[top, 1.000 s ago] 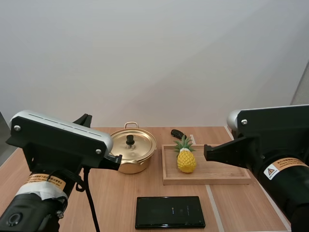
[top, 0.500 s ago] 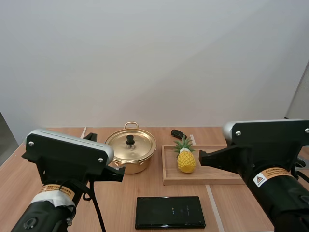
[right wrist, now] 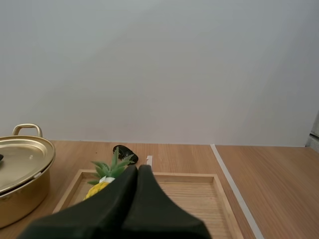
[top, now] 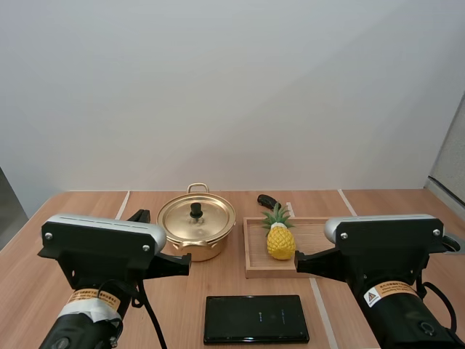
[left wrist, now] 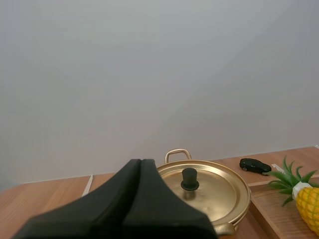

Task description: Open the pot, put the grape inside, and close it

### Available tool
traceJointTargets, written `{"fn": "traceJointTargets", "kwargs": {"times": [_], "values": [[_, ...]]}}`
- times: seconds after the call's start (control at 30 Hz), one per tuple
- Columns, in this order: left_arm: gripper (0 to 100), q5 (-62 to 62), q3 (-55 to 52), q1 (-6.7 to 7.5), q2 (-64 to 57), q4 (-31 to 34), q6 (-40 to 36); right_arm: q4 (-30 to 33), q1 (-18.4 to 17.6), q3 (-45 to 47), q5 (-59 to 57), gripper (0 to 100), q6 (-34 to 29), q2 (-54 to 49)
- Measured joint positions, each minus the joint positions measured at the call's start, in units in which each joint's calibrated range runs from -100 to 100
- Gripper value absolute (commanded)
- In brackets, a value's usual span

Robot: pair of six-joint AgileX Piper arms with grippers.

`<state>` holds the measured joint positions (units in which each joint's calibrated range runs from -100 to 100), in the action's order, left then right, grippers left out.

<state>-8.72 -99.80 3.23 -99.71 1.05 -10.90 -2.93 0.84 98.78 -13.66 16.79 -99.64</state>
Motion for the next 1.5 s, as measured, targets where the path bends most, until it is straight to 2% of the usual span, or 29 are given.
{"fn": "traceJointTargets", "kwargs": {"times": [0.5, 0.67, 1.03, 1.5], "values": [[0, -5.61, -0.14, 0.00, 0.00, -0.07, -2.51, 0.00, 0.00, 1.08, -0.36, 0, 0.00, 0.00], [0, -19.70, -0.14, 0.00, 0.00, -0.07, -2.60, -0.10, 0.00, 1.22, -7.82, 0, 0.00, 0.00], [0, -21.52, -0.14, 0.00, 0.00, -0.07, -2.60, -0.51, 0.00, 1.22, -17.06, 0, -2.99, 0.00], [0, -21.90, -0.14, 0.00, 0.00, -0.12, -3.43, -0.11, 0.00, 1.22, -17.88, 0, -5.45, 0.00]]}}
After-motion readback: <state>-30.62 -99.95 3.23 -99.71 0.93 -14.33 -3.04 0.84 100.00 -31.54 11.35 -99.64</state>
